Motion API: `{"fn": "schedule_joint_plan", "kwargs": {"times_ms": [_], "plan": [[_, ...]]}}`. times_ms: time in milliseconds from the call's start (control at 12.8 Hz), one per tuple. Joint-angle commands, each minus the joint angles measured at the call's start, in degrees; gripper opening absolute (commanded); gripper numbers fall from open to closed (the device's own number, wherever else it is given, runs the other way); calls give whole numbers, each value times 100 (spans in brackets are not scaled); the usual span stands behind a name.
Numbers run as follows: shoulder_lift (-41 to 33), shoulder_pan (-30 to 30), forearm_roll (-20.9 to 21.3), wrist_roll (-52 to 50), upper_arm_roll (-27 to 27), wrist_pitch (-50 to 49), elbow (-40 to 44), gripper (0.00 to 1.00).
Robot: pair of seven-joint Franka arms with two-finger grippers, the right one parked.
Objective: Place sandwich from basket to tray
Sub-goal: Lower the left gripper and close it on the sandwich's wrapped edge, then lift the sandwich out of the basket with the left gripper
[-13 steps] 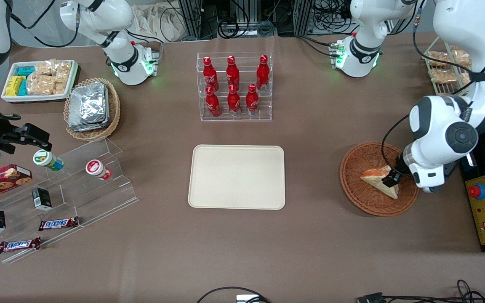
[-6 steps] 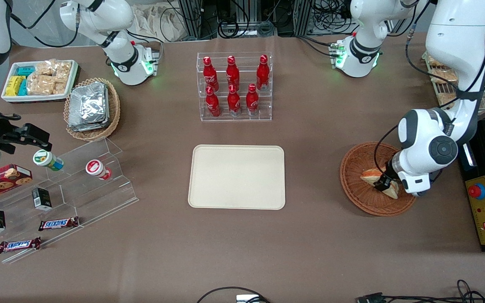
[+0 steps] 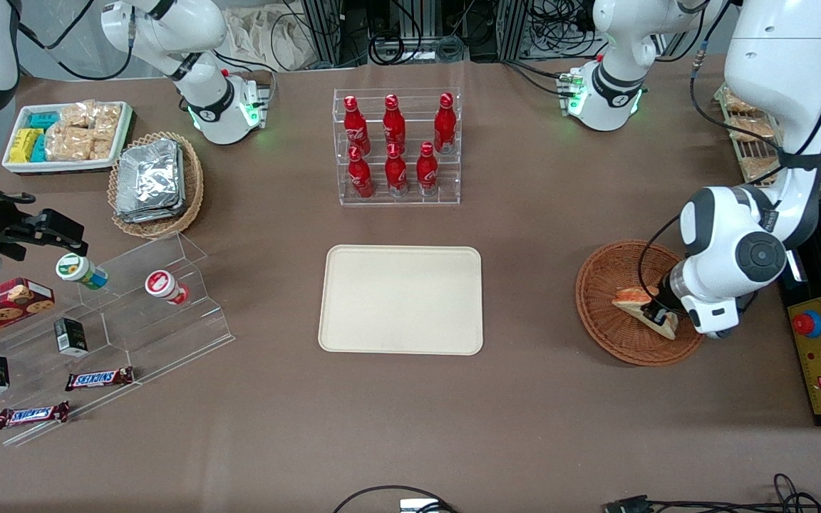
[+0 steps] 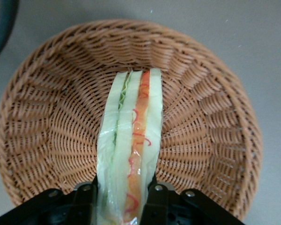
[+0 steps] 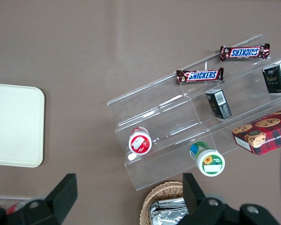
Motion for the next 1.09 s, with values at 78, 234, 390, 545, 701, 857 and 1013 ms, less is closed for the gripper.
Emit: {"fn": "schedule_joint_plan", "kwargs": {"times_ms": [78, 234, 390, 545, 701, 857, 1013], "plan": [[-34, -76, 60, 50, -50, -1326, 1017, 0], [-95, -85, 52, 286, -260, -2151, 1684, 0], [-52, -76, 17, 812, -602, -3127, 2675, 0], [45, -85, -1, 1811, -1155, -3360, 3285, 0], [254, -85, -27, 2588, -1752, -3089, 3444, 0], [623, -224, 25, 2661, -2289, -2606, 3463, 0], [1167, -811, 147, 2687, -2300, -1957, 3480, 0]]}}
